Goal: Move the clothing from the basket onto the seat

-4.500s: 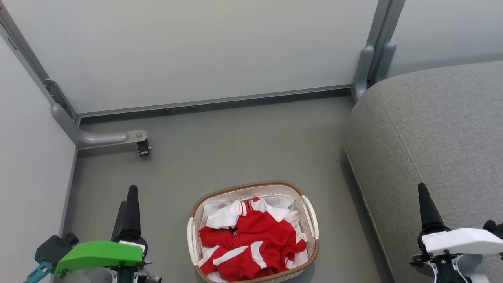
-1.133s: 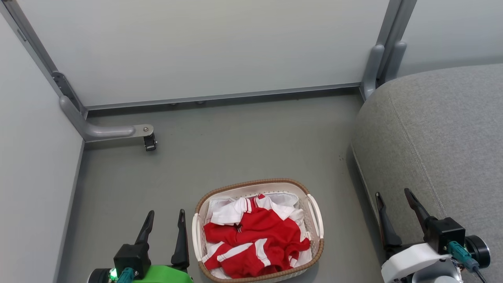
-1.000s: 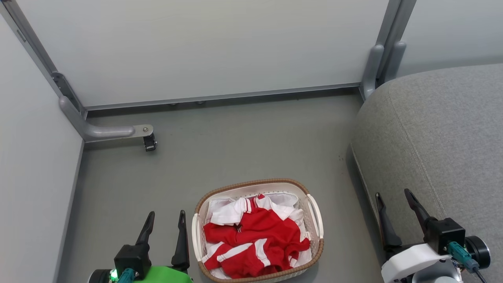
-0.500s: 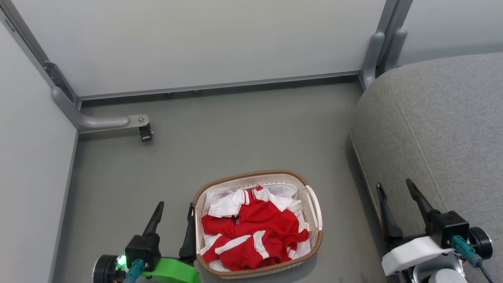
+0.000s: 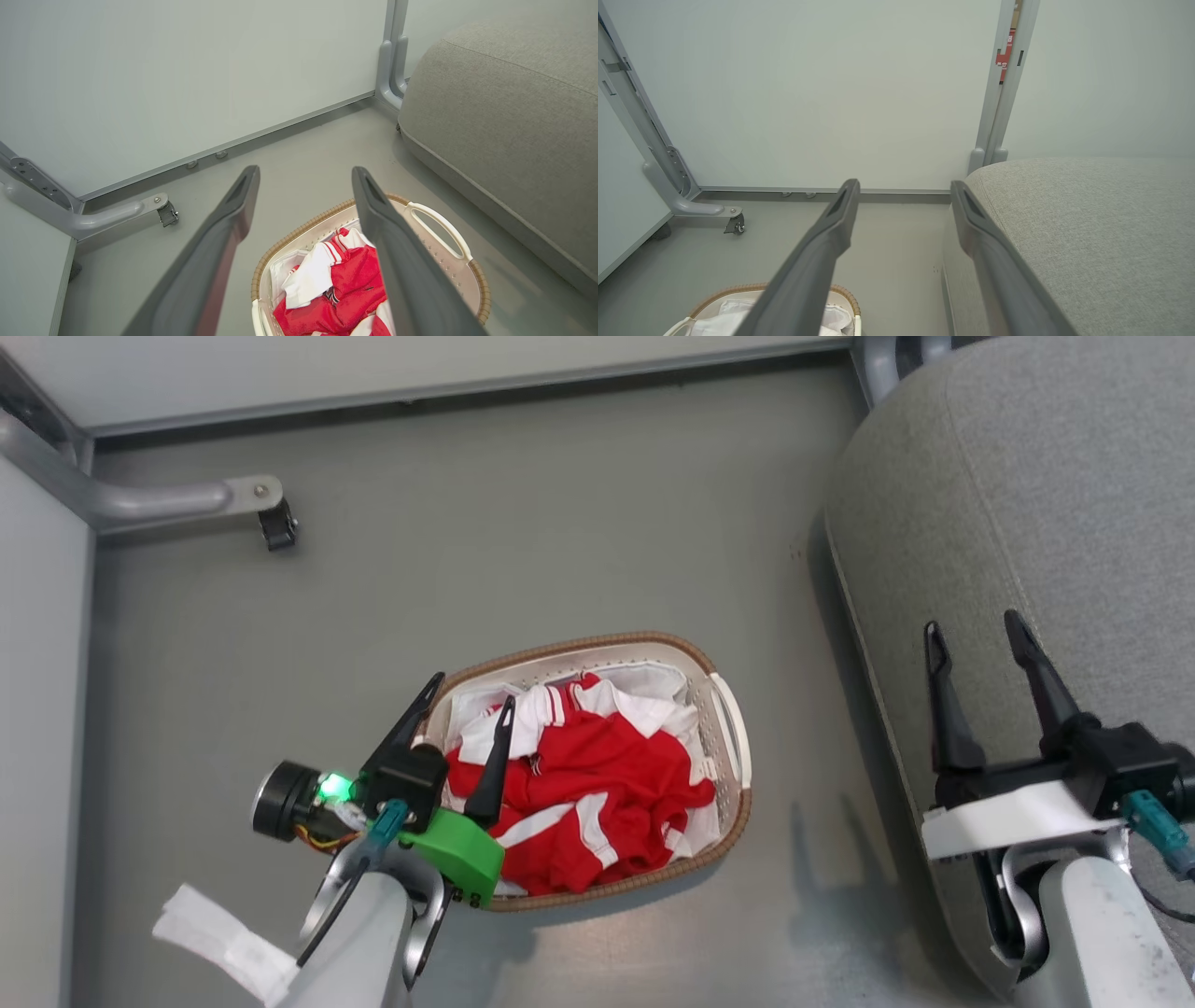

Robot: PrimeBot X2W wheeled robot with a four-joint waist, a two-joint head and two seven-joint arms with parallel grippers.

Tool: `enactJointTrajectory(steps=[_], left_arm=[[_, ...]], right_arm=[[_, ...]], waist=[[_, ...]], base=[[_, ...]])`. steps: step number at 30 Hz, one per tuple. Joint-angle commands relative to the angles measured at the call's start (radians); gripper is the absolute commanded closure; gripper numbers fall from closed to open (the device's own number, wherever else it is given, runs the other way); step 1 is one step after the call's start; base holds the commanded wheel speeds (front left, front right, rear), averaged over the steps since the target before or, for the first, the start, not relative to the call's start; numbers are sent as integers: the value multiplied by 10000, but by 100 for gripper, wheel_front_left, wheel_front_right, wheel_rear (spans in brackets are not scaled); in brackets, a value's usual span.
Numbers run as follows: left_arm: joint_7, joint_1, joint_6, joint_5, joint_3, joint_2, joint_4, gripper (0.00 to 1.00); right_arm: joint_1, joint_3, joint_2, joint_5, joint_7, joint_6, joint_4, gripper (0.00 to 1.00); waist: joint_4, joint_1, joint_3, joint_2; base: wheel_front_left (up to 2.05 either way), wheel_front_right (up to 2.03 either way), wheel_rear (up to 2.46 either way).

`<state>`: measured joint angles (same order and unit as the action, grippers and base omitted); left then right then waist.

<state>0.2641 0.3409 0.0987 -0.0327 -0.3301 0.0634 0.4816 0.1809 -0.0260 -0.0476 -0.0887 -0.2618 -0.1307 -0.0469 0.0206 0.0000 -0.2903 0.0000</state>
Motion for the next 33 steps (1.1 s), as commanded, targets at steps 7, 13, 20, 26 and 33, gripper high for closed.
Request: enactJointTrajectory(steps=[7, 13, 20, 26, 33], left_arm=[[7, 1787, 276, 665, -1335, 217, 2055, 0], [6, 2449, 318, 473, -2693, 141, 3678, 0], [-62, 2996, 322, -16, -4100, 247, 5032, 0], [-212, 3487, 322, -152, -4525, 465, 5914, 0], [-334, 3905, 54, -125, -4612, 563, 6689, 0]], right_arm=[[1041, -197, -40, -391, -49, -1, 529, 0], [1410, -180, -40, -724, -49, -1, 690, 0], [1599, 38, -40, -965, -49, -1, 776, 0], [1724, 92, -41, -1124, -49, -1, 803, 0], [1832, 125, -41, -1250, -49, -1, 799, 0]], waist=[[1163, 0, -2764, 0], [1576, 0, -3490, 0], [1912, 0, -4036, 0], [2113, 0, -4357, 0], [2224, 0, -4567, 0]], base=[[0, 0, 0], [0, 0, 0], [0, 0, 0], [0, 0, 0], [0, 0, 0]])
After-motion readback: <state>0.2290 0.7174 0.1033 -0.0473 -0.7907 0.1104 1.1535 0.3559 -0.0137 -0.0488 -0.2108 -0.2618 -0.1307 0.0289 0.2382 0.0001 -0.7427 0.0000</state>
